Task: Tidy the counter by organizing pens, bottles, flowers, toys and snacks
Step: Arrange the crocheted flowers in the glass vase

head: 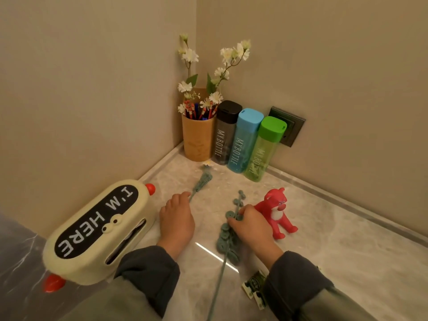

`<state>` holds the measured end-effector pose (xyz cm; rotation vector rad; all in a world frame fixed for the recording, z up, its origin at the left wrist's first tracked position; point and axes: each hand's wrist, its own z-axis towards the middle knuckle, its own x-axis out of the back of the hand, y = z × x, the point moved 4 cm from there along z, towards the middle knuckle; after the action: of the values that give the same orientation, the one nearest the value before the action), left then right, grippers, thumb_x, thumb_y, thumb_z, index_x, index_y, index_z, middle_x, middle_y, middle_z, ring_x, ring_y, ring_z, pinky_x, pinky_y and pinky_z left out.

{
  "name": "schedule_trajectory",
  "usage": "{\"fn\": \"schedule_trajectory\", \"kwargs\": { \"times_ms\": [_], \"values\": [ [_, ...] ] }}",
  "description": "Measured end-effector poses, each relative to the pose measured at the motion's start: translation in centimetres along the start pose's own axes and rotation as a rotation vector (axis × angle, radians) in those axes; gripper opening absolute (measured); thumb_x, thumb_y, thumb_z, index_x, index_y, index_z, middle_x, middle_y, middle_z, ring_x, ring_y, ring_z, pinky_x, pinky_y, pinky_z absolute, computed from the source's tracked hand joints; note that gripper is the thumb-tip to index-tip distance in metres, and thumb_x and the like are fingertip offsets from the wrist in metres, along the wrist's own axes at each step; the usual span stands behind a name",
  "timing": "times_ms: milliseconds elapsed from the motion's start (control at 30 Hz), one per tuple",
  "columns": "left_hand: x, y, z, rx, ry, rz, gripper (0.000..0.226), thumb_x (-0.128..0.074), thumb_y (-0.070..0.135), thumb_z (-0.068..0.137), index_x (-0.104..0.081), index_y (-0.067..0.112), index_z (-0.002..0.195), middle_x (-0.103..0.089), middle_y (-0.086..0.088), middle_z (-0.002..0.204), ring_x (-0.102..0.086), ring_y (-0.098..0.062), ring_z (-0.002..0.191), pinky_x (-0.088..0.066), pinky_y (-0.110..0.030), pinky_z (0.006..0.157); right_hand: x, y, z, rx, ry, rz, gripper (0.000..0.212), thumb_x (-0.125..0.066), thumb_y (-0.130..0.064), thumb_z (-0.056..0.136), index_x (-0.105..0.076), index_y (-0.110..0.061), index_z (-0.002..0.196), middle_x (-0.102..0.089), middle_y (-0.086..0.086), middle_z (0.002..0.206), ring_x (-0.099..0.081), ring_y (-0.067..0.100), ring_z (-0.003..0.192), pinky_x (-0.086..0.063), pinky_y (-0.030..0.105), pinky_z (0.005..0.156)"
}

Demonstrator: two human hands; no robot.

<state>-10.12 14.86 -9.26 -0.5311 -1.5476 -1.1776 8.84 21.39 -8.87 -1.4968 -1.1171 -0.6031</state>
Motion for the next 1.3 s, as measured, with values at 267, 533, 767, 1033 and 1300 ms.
{"fn": "schedule_trajectory", "kwargs": {
  "times_ms": [267,533,767,1033,1300],
  "values": [
    [0.0,1.8,0.4,0.039,-0.221,0.264,0.029,-0.041,0.011,0.094,-0.042,0.013,0.123,-0.051,-0.007,0.120,-0.059,-0.026,0.098,-0.038,-0.031,0.075,-0.1,-0.4,-0.3,-0.008,0.020,0.143,0.029,-0.071,-0.047,0.068,-0.059,-0.022,0.073,-0.065,-0.003,0.070,-0.062,0.012,0.066,-0.050,0.034,0.057],
    [-0.2,2.5,-1.5,0.025,-0.290,0.339,0.029,-0.039,0.015,0.095,-0.041,0.011,0.123,-0.049,-0.008,0.121,-0.059,-0.025,0.099,-0.037,-0.033,0.072,1.6,-1.3,-2.4,0.027,0.044,0.606,0.012,-0.071,-0.028,0.083,-0.064,-0.020,0.079,-0.068,-0.001,0.076,-0.068,0.012,0.068,-0.059,0.035,0.057],
    [0.0,3.4,-3.9,-0.009,-0.265,0.371,0.030,-0.041,0.016,0.096,-0.043,0.010,0.125,-0.049,-0.009,0.124,-0.057,-0.025,0.108,-0.045,-0.034,0.085,3.8,-0.8,-4.9,0.056,0.081,0.737,0.012,-0.067,-0.025,0.088,-0.062,-0.015,0.084,-0.068,0.008,0.084,-0.069,0.020,0.076,-0.061,0.043,0.061],
    [1.8,7.6,-6.3,0.122,-0.207,-0.679,0.010,-0.033,0.026,0.101,-0.038,0.021,0.094,-0.066,-0.006,0.084,-0.066,-0.020,0.065,-0.056,-0.036,0.062,8.1,0.0,-6.4,0.102,0.268,0.888,0.011,-0.060,-0.026,0.093,-0.056,-0.019,0.084,-0.063,0.006,0.078,-0.064,0.016,0.070,-0.050,0.027,0.048],
    [3.2,20.1,-11.4,-0.061,-0.221,-1.134,0.008,-0.035,0.023,0.102,-0.043,0.021,0.100,-0.068,-0.007,0.078,-0.065,-0.019,0.062,-0.044,-0.023,0.045,17.7,4.8,-10.5,0.199,0.514,1.033,0.007,-0.059,-0.026,0.095,-0.057,-0.020,0.091,-0.060,0.006,0.076,-0.060,0.019,0.070,-0.054,0.043,0.061]
  ]
}}
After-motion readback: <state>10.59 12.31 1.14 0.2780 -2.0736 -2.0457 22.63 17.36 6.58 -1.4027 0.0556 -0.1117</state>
